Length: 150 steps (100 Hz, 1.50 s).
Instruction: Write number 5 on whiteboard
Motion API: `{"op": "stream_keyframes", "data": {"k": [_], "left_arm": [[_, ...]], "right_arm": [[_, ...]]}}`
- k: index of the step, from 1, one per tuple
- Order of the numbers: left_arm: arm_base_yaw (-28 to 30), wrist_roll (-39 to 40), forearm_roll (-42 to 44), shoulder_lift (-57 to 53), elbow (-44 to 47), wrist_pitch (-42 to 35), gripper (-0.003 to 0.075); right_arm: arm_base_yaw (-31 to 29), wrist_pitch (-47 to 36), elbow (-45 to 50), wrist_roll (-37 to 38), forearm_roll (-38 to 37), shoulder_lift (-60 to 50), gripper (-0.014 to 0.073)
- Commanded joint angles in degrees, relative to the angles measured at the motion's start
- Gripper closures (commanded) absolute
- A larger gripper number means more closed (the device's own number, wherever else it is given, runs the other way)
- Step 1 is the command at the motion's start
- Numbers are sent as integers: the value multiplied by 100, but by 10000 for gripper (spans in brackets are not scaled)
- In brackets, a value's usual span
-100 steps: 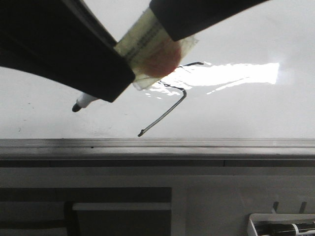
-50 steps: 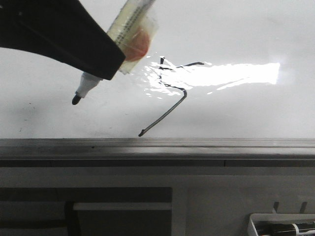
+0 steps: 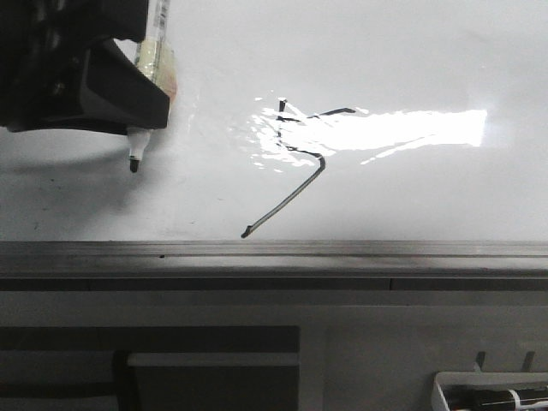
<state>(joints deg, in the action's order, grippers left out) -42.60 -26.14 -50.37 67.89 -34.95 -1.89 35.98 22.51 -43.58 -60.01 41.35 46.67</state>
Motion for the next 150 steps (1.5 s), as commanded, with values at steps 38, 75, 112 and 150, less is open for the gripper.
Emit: {"op": "stream_keyframes", "data": {"k": [38,75,112,150], "left_arm": [[-47,61,-528,763,-146,-634,741],[-47,61,-551,763,-146,-691,556],[-47,61,-709,763,-146,-769,371],[-47,61,-720,182,-156,-643,111]], "right_arm": [[-41,-206,-145,10,148,-45,654],[-41,-34,-145,19,232,-45,654],[-41,48,-145,19,307,-45,654],[-41,161,-145,19,317,-79,654]]}}
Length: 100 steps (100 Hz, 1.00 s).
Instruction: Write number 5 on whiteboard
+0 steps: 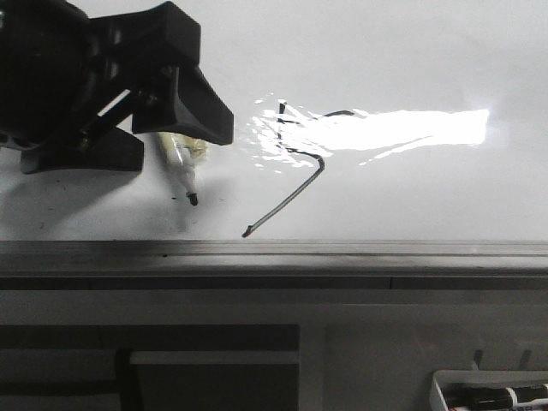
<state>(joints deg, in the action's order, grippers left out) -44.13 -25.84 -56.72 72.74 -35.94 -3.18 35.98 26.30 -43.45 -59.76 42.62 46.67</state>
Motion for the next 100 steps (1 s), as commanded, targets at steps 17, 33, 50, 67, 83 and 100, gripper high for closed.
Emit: {"op": "stream_keyframes", "data": {"k": [17,33,50,67,83,100], "left_arm": [[107,-45,26,-1305,-58,38,111],[107,-45,441,-2325,-9,363,146],[117,-45,1221,-3357,364,475,312],[117,-45,1573,-4253,928,784,538],[117,-45,1573,-4785,1412,824,739],[117,-45,1562,-4949,1564,914,741]], "right_arm": [[-41,-63,-157,-7,190,-335,654],[-41,-128,-53,-7,168,-707,654],[-126,-621,616,-7,168,-1289,654],[-174,-2071,1743,4,194,-2176,654],[-174,-2793,2494,4,252,-2827,654],[-174,-2820,2777,4,252,-3028,654]]}}
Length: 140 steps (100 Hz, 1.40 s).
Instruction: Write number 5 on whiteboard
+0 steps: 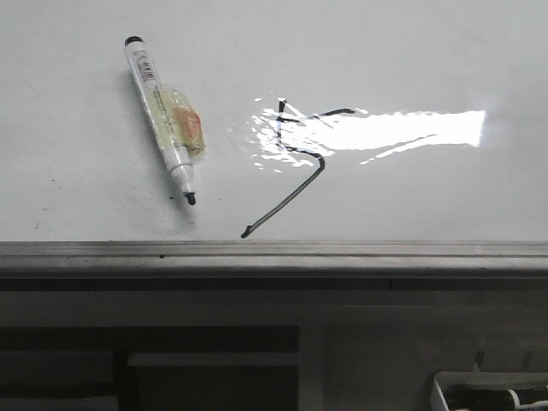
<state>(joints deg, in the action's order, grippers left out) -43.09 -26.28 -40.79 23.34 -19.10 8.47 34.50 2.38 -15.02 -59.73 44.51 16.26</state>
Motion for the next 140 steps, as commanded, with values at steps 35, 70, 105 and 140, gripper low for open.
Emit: {"op": "stream_keyframes", "data": {"k": [35,70,105,140], "left_arm": [[12,-1,-58,25,-119,-251,741],[12,-1,-10,-93,109,-1045,741],[1224,461,2501,-1251,1287,-1976,741],[2885,2789,3734,-2307,2029,-390,741]], "right_arm": [[-27,-422,95,2,63,13,654],[-27,-422,95,2,63,13,654],[-27,-433,95,2,63,13,654],[-27,-433,95,2,63,13,654]]}}
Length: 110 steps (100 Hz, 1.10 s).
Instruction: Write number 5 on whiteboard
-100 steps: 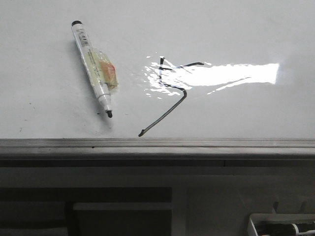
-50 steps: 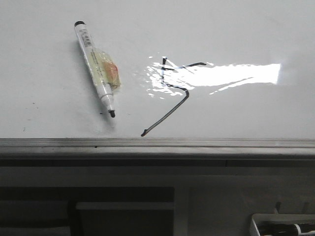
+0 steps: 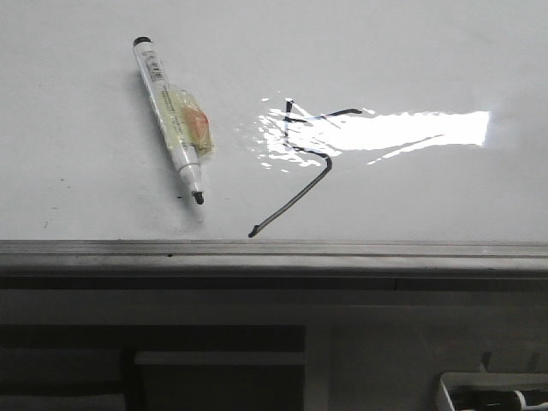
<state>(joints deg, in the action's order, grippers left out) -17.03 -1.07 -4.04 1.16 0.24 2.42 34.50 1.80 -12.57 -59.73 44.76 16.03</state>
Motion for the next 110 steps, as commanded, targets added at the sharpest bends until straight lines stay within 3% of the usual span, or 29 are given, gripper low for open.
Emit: {"op": "stream_keyframes", "data": {"k": [1,18,110], "left_arm": [[297,268,60,-108,94,264,741],[516,288,14,-308,94,1316,741],[538,289,-287,-308,105,1388,741]], "right_arm": [[-27,-375,-150,2,37,36,654],[-27,-375,-150,2,37,36,654],[-27,-375,-150,2,37,36,654]]}}
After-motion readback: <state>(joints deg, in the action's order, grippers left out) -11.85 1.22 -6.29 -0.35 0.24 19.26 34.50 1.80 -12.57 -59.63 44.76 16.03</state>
